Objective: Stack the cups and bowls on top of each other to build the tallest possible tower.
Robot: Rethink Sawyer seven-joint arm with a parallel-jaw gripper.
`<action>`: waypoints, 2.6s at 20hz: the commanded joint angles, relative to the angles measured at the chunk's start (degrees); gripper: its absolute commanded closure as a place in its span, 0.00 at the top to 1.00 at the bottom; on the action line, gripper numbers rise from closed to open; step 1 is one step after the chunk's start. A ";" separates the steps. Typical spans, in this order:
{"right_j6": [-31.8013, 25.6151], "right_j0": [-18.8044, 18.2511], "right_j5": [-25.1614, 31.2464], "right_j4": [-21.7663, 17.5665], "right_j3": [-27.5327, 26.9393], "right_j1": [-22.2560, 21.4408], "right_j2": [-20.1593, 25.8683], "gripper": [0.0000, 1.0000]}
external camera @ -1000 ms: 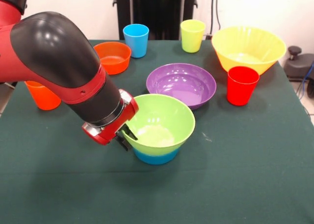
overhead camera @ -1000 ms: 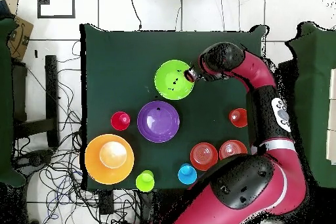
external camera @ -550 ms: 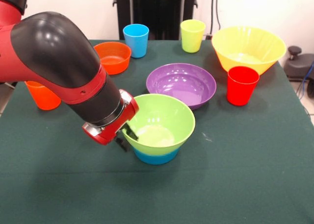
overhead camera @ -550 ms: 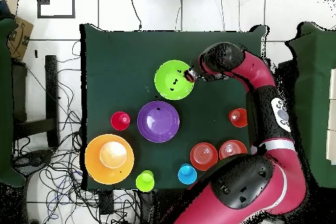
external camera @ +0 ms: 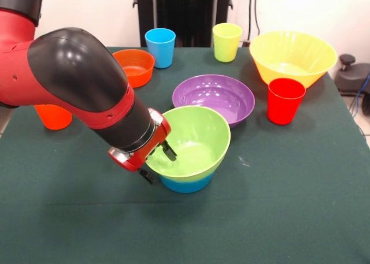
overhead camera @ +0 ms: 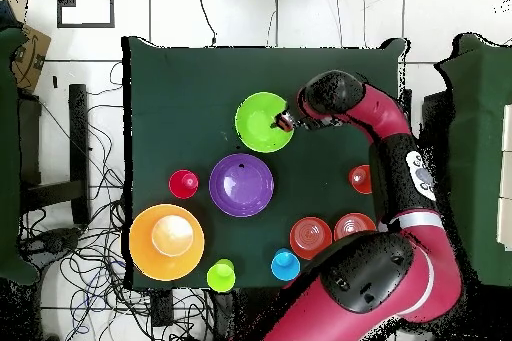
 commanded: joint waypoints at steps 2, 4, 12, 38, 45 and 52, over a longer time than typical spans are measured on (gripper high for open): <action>-5.85 1.16 -3.69 -4.30 4.71 2.20 1.16 1.00; -5.74 1.03 -4.44 -4.39 4.96 2.12 1.27 1.00; -8.44 0.69 -8.50 -6.85 5.08 -0.40 1.56 1.00; -6.43 1.62 -22.20 -19.09 5.06 -12.31 0.79 1.00; -0.66 4.15 -15.18 -19.55 6.20 -12.56 -4.15 1.00; -2.08 6.25 -2.68 -18.17 2.86 -8.04 -7.87 1.00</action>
